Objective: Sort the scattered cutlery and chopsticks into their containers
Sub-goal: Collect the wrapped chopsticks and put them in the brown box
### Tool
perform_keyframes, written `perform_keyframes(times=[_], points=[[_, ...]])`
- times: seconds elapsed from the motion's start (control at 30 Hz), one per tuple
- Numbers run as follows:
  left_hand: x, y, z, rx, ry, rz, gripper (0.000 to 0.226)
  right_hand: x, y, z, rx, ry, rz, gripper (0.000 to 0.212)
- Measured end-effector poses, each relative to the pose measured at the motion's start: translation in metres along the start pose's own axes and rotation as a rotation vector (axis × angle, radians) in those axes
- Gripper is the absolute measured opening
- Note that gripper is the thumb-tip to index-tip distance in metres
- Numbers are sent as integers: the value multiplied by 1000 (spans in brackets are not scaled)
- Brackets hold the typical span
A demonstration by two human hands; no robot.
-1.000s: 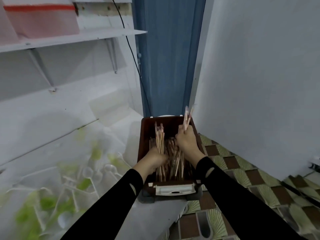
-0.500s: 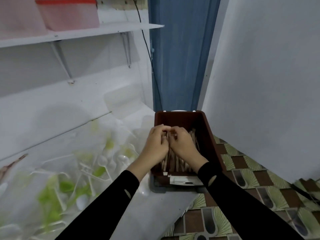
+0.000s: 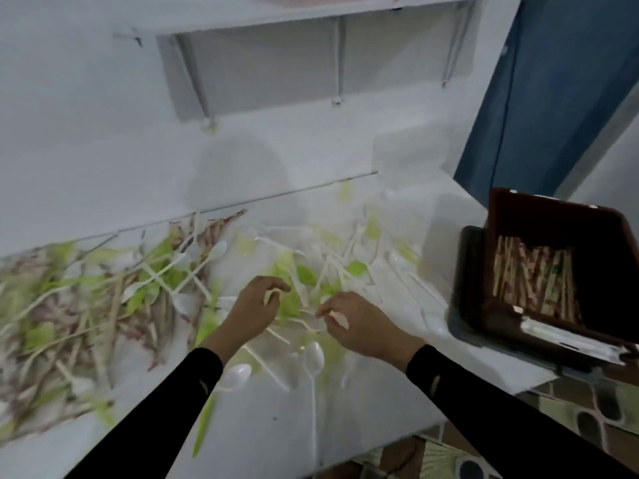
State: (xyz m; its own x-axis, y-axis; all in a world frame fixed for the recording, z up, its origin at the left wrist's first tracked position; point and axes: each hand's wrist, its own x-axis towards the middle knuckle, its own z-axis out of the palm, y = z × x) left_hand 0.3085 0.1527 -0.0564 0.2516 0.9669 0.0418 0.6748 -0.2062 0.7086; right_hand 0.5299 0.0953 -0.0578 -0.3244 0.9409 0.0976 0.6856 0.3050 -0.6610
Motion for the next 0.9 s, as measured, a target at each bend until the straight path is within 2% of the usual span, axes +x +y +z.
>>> perform_keyframes(times=[0.13, 0.2, 0.27, 0.3, 0.37, 0.47, 0.6, 0.67, 0.77, 0.83, 0.9], points=[[-26, -51, -25, 81, 92, 17, 34, 1, -7, 48, -261, -355, -182, 78], [-36, -66, -38, 85, 146, 61, 29, 3, -6, 63, -411, -389, -221, 90], [-48, -74, -45, 120, 171, 161, 16, 8, -4, 69, -455, -333, -241, 89], [-57, -80, -47, 163, 149, 225, 18, 14, -5, 72, -476, -314, -250, 86], [-76, -90, -42, 289, 11, 325, 40, 27, -1, 74, -514, -279, -219, 75], [-95, -110, -39, 462, -190, 258, 69, 46, 2, 73, -507, -238, -146, 74], [-91, -132, -65, 515, -271, 176, 90, 69, -5, 71, -465, -159, -96, 92], [-84, -134, -80, 461, -254, 177, 87, 85, -16, 75, -449, -117, -100, 92], [-64, -140, -98, 327, -68, 75, 81, 113, -33, 84, -391, -92, -112, 72], [-47, -148, -109, 348, 8, 1, 83, 133, -45, 91, -382, -110, -137, 66], [-32, -159, -117, 420, -9, -42, 82, 150, -55, 99, -383, -136, -169, 63]])
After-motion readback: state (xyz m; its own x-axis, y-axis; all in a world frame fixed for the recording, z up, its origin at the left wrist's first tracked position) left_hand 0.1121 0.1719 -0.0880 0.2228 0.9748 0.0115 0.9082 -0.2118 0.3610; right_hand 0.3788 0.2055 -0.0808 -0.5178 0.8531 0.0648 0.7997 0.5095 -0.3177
